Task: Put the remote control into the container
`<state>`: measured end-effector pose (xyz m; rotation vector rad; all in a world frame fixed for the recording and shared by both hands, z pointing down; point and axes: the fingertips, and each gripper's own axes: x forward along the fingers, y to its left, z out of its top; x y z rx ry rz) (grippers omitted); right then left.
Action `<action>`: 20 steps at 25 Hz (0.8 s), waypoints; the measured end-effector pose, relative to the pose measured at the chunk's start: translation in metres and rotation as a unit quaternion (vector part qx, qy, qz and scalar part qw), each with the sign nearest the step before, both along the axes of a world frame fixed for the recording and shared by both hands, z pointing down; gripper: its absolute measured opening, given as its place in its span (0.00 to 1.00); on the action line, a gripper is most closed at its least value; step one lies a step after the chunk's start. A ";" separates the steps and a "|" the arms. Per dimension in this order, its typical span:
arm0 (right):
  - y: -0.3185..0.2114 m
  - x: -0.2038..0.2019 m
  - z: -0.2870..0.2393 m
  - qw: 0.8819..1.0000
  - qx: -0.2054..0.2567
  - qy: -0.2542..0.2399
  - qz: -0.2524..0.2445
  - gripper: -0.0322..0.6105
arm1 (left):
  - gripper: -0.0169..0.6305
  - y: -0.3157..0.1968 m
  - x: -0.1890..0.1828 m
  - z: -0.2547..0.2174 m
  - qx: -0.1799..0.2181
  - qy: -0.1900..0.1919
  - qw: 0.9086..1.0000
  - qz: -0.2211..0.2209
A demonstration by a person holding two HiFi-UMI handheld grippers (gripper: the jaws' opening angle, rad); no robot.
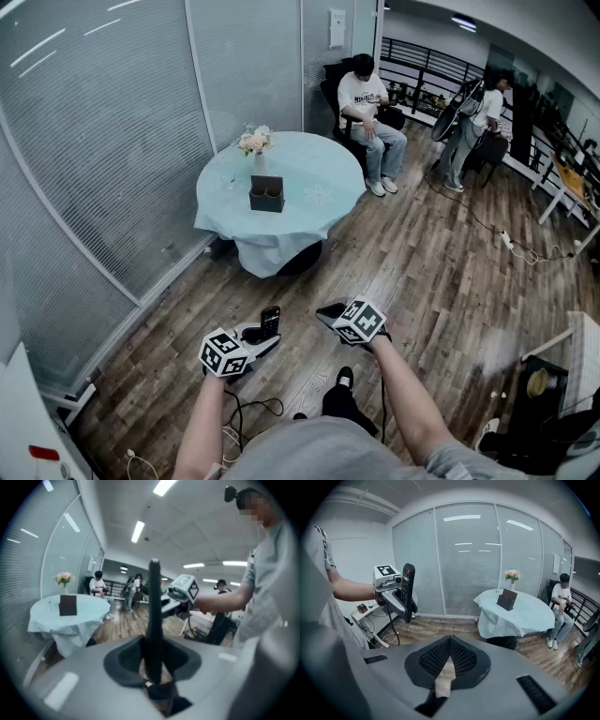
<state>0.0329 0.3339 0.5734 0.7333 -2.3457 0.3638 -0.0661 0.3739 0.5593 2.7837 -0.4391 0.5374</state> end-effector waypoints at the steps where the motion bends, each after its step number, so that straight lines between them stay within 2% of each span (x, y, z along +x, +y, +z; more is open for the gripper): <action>1: 0.000 0.001 0.000 1.000 0.000 0.000 0.000 0.08 | 0.16 0.000 0.001 0.000 0.000 0.001 1.000 0.000; 8: -0.001 0.012 -0.003 0.999 0.028 0.016 0.005 0.08 | 0.17 -0.002 0.012 -0.002 0.008 0.005 1.000 -0.003; 20: -0.002 0.016 -0.001 1.000 0.019 0.018 -0.002 0.08 | 0.17 -0.005 0.013 0.002 0.009 -0.001 1.000 -0.012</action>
